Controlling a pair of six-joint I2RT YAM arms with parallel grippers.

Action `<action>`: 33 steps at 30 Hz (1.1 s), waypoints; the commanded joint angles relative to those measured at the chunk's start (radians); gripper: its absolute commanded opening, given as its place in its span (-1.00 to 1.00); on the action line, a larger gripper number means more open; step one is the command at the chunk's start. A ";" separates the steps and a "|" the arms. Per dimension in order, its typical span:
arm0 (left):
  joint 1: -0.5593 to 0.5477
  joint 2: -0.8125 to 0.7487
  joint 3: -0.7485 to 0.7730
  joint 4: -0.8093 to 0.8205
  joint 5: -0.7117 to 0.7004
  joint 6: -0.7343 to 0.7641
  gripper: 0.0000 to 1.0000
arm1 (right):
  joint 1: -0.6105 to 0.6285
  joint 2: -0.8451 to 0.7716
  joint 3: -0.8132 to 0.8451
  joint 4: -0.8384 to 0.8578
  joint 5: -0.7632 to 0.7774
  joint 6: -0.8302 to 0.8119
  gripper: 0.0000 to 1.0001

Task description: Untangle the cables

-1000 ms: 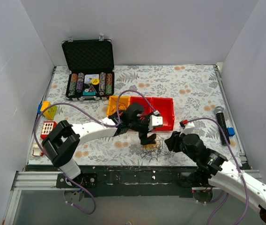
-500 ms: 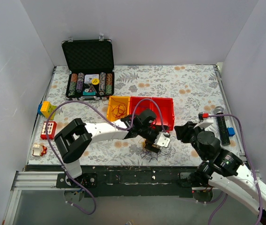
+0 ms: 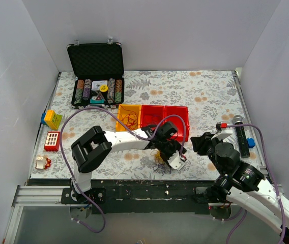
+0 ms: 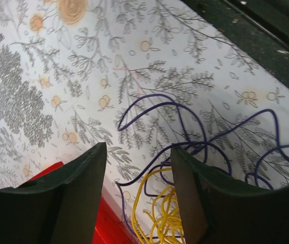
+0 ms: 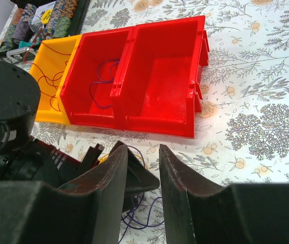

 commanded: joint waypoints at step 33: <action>-0.035 -0.634 -0.203 0.350 -0.337 -0.584 -1.00 | 0.004 0.044 0.033 0.122 -0.083 -0.055 0.36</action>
